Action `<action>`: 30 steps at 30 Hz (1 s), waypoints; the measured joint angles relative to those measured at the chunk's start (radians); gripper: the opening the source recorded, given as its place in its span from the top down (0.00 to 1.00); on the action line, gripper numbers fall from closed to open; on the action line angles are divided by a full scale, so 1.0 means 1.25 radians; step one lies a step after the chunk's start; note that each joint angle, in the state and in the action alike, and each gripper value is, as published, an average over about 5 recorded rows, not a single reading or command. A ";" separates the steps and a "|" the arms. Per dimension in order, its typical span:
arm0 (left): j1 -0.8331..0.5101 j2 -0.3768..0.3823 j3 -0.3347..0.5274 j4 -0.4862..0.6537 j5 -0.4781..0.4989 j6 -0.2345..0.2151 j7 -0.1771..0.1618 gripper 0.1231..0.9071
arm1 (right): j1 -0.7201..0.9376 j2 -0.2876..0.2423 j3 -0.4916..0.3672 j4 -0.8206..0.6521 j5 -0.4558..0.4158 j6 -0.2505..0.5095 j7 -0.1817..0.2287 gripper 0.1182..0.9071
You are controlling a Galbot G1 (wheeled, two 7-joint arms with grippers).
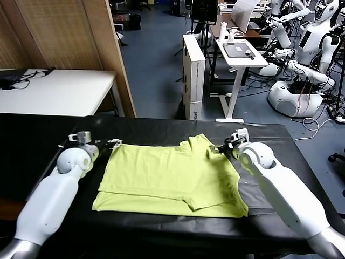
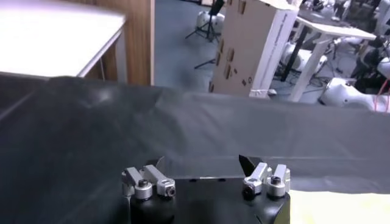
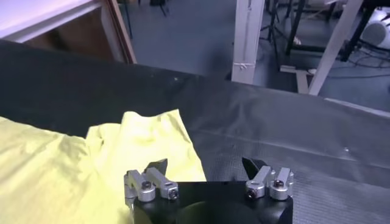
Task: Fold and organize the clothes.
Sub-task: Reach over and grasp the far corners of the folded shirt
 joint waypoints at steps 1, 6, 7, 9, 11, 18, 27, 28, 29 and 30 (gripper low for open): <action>0.000 -0.002 0.000 0.002 0.001 0.000 0.000 0.00 | 0.001 0.001 -0.002 -0.002 -0.001 0.001 -0.001 0.00; 0.008 -0.004 0.002 -0.001 0.005 0.004 0.002 0.02 | 0.006 0.004 -0.008 -0.005 -0.004 0.004 -0.010 0.07; 0.011 -0.004 0.002 -0.002 0.006 0.005 0.003 0.04 | 0.006 0.004 -0.009 -0.006 -0.005 0.004 -0.012 0.11; 0.016 -0.003 0.002 -0.003 0.010 0.004 0.005 0.13 | 0.007 0.005 -0.010 -0.006 -0.005 0.005 -0.013 0.22; 0.019 -0.003 0.002 -0.003 0.013 0.004 0.008 0.26 | 0.008 0.005 -0.011 -0.007 -0.006 0.005 -0.015 0.35; 0.026 -0.003 0.002 -0.004 0.020 0.003 0.015 0.81 | 0.005 0.007 -0.009 -0.006 -0.014 0.019 -0.027 0.81; 0.030 0.003 -0.002 -0.022 0.016 0.004 0.009 0.97 | -0.023 -0.004 0.024 0.045 -0.013 0.069 -0.025 0.97; 0.032 0.006 -0.004 -0.027 0.014 0.003 0.008 0.97 | -0.027 -0.008 0.029 0.055 -0.012 0.073 -0.025 0.97; 0.034 0.009 -0.006 -0.032 0.012 0.003 0.006 0.97 | -0.033 -0.013 0.034 0.066 -0.010 0.076 -0.025 0.97; 0.036 0.012 -0.009 -0.038 0.009 0.003 0.003 0.97 | -0.038 -0.018 0.040 0.078 -0.008 0.077 -0.025 0.97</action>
